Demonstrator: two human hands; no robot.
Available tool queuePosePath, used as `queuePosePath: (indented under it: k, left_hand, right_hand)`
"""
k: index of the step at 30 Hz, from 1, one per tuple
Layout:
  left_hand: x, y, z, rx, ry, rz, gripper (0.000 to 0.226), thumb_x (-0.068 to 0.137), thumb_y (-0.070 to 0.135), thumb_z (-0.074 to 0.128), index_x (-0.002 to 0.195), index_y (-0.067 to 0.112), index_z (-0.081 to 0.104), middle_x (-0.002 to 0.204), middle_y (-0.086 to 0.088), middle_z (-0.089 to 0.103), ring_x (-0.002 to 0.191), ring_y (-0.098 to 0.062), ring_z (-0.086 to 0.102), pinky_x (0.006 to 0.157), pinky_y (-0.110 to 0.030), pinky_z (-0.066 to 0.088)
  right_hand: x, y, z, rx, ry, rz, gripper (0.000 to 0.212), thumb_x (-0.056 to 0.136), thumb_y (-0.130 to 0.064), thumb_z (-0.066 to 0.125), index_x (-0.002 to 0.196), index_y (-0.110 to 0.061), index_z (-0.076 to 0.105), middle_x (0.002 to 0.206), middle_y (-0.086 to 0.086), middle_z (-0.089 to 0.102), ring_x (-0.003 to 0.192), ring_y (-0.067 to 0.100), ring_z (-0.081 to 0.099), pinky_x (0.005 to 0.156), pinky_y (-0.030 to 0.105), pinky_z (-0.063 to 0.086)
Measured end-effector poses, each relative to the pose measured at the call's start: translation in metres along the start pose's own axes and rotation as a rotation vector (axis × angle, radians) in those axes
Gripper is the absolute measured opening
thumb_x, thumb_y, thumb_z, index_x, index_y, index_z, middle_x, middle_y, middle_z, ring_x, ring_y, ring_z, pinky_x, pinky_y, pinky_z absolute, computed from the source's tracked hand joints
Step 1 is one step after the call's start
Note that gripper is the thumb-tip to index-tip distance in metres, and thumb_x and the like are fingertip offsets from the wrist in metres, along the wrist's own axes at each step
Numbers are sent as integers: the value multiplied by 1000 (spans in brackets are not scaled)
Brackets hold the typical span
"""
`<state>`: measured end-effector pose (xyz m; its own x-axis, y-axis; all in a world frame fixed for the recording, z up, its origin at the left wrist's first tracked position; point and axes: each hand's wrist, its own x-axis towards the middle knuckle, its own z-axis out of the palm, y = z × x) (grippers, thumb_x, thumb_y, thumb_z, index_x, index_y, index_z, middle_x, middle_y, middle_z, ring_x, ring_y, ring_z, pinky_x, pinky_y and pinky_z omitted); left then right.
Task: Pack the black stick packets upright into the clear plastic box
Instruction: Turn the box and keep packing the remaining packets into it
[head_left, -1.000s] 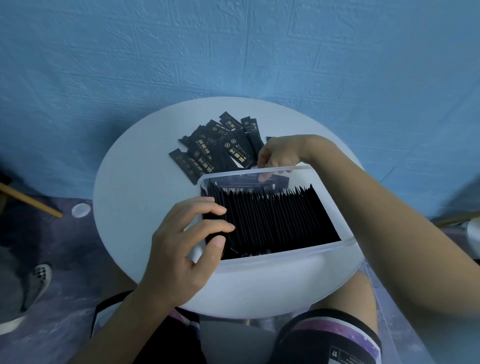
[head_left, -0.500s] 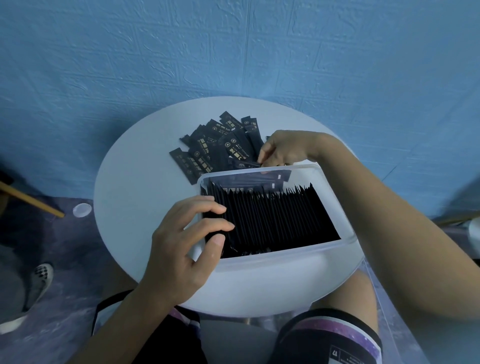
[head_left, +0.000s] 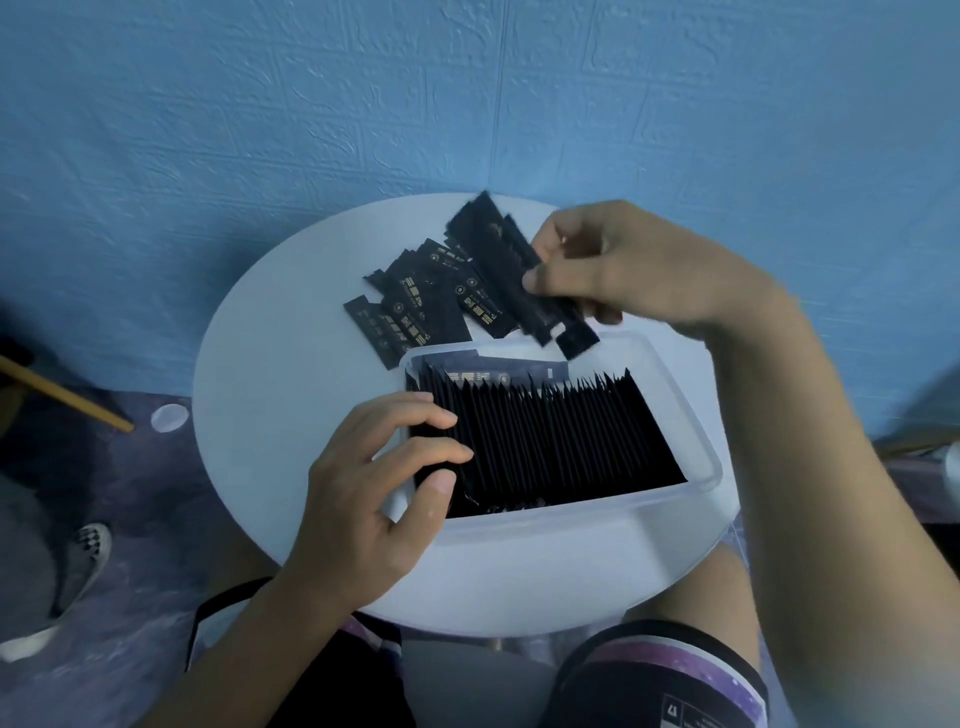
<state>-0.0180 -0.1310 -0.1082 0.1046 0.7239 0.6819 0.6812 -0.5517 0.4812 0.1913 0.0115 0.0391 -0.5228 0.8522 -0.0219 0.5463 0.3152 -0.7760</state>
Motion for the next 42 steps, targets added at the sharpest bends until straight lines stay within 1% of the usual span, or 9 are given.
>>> queuePosePath:
  k: [5,9,12,16,19,23,30,35,42]
  left_hand:
    - [0,0,1,12,11,9,30,94,21,51,92,7,78,112,-5,67,121,-20,58,103,-29,43]
    - [1,1,0,19,9,18,31,94,22,51,93,7,78,112,-5,68,120,-21,59,102,-30,44]
    - [0,1,0,21,7,16,30,94,22,51,95,8,78,113,-5,68,121,-21,59,103,-30,44]
    - [0,-1,0,21,2,21,32,97,25,51,97,8,78,115,-5,67,122,-22,59,103,-33,45]
    - [-1,-2,0,24,-1,25,35,99,28,49,99,9,79,116,-4,67,123,-23,58,103,-35,45]
    - [-1,-2,-1,23,-9,32,41,104,35,44,107,13,78,117,-4,67,125,-22,57,105,-33,43]
    - [0,-2,0,37,-23,42,44,106,37,40,112,15,78,119,-4,66,125,-23,56,106,-34,42]
    - [-1,-1,0,38,-28,26,38,102,32,45,111,13,77,120,-2,66,126,-21,56,106,-32,41]
    - [0,0,0,47,-44,27,38,100,29,45,113,12,76,121,-2,66,125,-20,55,106,-32,41]
  right_hand:
    - [-38,5,46,-66,-178,144,15,93,-18,67,95,-15,53,71,7,55,50,12,51,43,24,44]
    - [-46,7,67,-56,-174,219,22,94,-27,64,109,-17,51,76,10,60,54,21,56,50,30,48]
    - [-49,7,77,-92,-218,245,29,96,-32,60,119,-21,46,68,4,63,45,15,58,56,30,48]
    - [-52,4,81,3,-225,240,45,98,-31,63,136,-20,42,66,0,60,43,10,55,50,24,48]
    - [-50,7,83,87,-211,242,58,98,-33,65,146,-18,38,71,1,63,52,14,61,52,26,52]
    - [-49,10,84,129,-206,230,60,99,-30,63,151,-17,36,71,2,64,56,13,61,53,25,53]
    - [-47,14,87,121,-151,225,55,99,-31,63,148,-15,43,67,0,63,54,13,60,50,24,52]
    - [-52,16,83,120,-134,237,28,98,-28,65,121,-13,58,64,1,62,49,13,58,47,25,50]
    - [-49,17,92,150,-62,227,20,97,-25,67,107,-15,53,60,0,60,45,14,58,44,24,49]
